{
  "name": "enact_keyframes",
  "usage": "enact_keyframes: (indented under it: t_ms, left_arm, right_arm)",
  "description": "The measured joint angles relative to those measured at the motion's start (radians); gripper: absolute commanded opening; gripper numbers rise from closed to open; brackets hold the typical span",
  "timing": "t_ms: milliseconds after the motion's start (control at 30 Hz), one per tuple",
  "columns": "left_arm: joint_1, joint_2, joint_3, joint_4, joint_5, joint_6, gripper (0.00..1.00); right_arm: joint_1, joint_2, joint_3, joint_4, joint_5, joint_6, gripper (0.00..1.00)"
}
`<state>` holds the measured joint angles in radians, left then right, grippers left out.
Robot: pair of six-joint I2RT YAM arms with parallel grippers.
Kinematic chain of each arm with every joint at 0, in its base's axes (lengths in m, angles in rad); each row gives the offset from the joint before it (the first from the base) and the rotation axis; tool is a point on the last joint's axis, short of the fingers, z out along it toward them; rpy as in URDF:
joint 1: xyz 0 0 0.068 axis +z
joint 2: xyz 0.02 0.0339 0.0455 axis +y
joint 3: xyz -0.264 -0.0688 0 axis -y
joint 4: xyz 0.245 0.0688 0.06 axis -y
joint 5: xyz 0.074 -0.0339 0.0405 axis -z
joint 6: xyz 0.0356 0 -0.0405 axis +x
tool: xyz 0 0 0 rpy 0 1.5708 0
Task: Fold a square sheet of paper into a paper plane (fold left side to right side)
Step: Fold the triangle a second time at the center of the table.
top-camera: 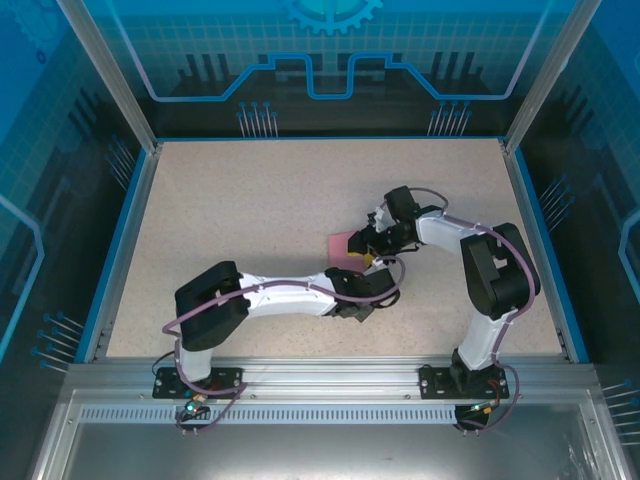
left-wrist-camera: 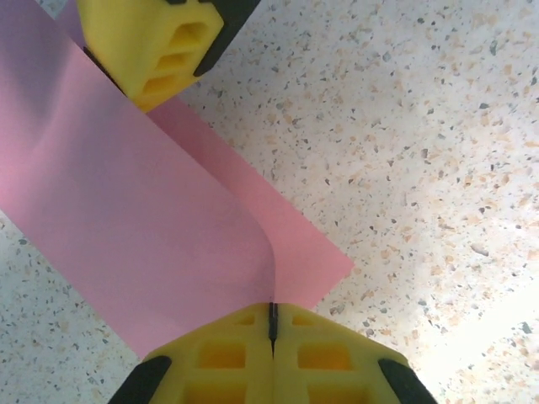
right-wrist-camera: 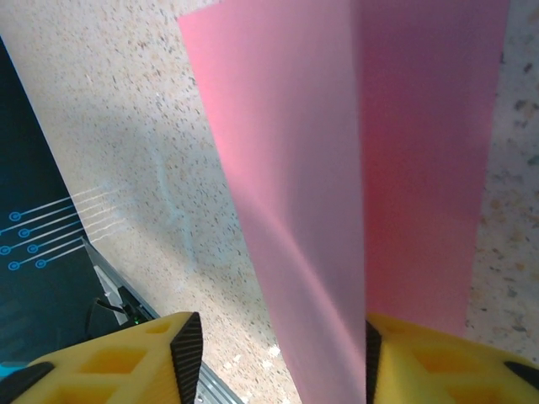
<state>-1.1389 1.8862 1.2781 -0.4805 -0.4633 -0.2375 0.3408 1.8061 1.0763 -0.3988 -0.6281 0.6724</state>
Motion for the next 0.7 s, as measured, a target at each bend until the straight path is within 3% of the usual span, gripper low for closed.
enact_keyframes:
  t_ms: [200, 367, 433, 567, 700]
  left_arm:
    - [0.067, -0.085, -0.088, 0.076, 0.123, -0.031, 0.00]
    - [0.128, -0.141, -0.161, 0.161, 0.247, -0.063, 0.00]
    - [0.151, -0.161, -0.193, 0.194, 0.297, -0.078, 0.00]
    - [0.209, -0.205, -0.264, 0.263, 0.398, -0.104, 0.00]
    - [0.288, -0.237, -0.314, 0.308, 0.498, -0.116, 0.00]
  right_arm:
    - [-0.031, -0.061, 0.013, 0.025, 0.023, -0.006, 0.70]
    - [-0.087, -0.189, -0.013, 0.064, 0.059, -0.018, 0.87]
    - [-0.111, -0.254, -0.050, 0.080, 0.072, -0.024, 0.89]
    - [-0.133, -0.341, -0.144, 0.094, 0.077, -0.048, 0.86]
    - [-0.132, -0.369, -0.273, 0.120, 0.065, -0.056, 0.61]
